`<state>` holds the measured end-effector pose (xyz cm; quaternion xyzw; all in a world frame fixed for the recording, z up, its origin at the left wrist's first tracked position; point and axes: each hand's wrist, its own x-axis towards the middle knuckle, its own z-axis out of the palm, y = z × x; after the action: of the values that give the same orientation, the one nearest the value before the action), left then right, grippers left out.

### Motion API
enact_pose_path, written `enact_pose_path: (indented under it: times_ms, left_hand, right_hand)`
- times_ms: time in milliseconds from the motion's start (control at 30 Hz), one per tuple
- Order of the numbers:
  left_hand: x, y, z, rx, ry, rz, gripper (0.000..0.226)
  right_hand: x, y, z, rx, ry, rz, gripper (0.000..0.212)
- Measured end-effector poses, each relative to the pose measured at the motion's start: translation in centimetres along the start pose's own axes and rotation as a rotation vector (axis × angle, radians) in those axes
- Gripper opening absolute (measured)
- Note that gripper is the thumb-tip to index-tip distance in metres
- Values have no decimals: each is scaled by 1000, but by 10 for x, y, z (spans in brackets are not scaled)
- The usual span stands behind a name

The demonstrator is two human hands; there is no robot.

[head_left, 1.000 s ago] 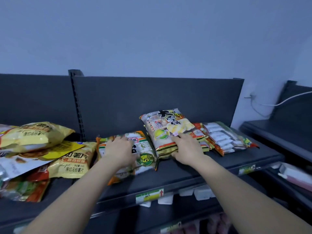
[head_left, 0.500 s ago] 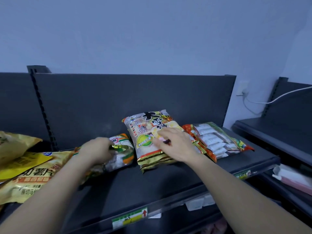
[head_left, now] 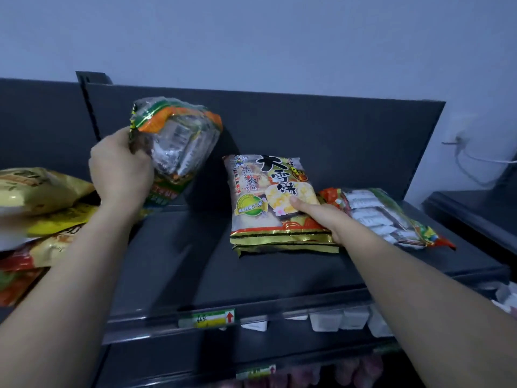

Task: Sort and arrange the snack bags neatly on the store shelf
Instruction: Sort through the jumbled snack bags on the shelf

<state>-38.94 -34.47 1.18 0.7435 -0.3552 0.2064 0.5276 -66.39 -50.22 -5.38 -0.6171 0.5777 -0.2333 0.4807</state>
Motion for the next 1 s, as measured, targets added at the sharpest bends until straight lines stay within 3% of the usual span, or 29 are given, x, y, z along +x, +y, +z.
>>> enact_pose_path:
  times_ms: [67,300,433,633,733,833,1000]
  left_hand:
    - [-10,11,-4,-11,52,-10,15]
    - [-31,40,-18,-49,164,-60,16]
    - [-27,43,-28,-80,229,-47,15]
    - [2,46,-37,-185,317,69,21]
    - [8,54,-36,-195,314,127,17]
    - [6,63,-26,-223,283,150,14]
    - [-10,60,2,-240,183,273,17]
  right_hand:
    - [6,11,-1,-7,-44,-16,140]
    - [5,31,5,-107,-90,-108,125]
    - [-1,26,15,-171,-127,-176,102]
    - [-12,7,58,-264,-237,-225,110]
    - [-18,-7,88,-414,-273,-225,108]
    - [-24,-21,114,-396,-401,-206,117]
    - [-28,-29,125,-240,-568,-179,87]
